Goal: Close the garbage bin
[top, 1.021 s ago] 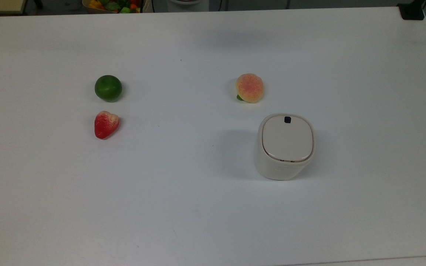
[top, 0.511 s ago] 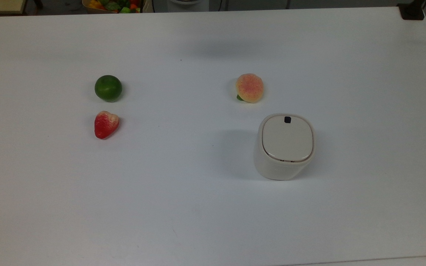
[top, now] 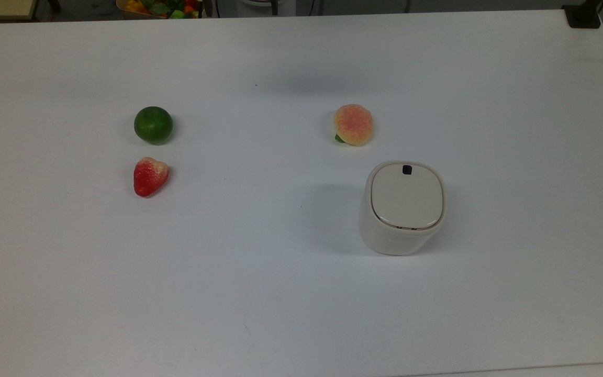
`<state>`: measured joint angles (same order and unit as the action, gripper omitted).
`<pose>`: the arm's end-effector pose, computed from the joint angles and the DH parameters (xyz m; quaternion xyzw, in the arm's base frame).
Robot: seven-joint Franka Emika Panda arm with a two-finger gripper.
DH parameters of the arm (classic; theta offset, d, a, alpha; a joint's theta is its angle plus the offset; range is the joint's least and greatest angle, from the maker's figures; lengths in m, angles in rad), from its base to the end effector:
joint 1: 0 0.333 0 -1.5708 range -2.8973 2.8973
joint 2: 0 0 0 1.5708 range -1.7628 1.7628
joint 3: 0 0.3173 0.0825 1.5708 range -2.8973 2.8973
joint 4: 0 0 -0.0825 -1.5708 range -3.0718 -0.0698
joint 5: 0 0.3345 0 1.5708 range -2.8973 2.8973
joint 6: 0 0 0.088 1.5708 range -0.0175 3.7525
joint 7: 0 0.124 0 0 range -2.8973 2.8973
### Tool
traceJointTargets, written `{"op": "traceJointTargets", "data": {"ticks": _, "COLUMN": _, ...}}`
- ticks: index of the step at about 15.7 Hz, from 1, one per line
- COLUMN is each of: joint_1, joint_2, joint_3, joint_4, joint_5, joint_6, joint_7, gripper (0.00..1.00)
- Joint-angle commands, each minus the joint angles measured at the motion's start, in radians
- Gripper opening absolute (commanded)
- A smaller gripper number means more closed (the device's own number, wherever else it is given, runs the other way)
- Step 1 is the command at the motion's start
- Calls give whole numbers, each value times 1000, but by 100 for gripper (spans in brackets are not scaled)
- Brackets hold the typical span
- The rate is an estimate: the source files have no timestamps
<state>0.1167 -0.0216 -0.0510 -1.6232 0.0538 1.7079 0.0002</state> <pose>0.5117 0.0393 0.6104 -0.9978 -0.0304 -0.0522 0.0291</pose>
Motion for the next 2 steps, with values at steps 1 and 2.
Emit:
{"op": "traceJointTargets", "data": {"ticks": 1, "joint_1": -3, "joint_2": -4, "joint_3": 0, "joint_4": -1, "joint_5": 24, "joint_6": 9, "joint_7": -57, "gripper": 100}}
{"op": "traceJointTargets", "data": {"ticks": 2, "joint_1": -3, "joint_2": -9, "joint_3": 2, "joint_4": -1, "joint_5": 24, "joint_6": 4, "joint_7": -55, "gripper": 100}}
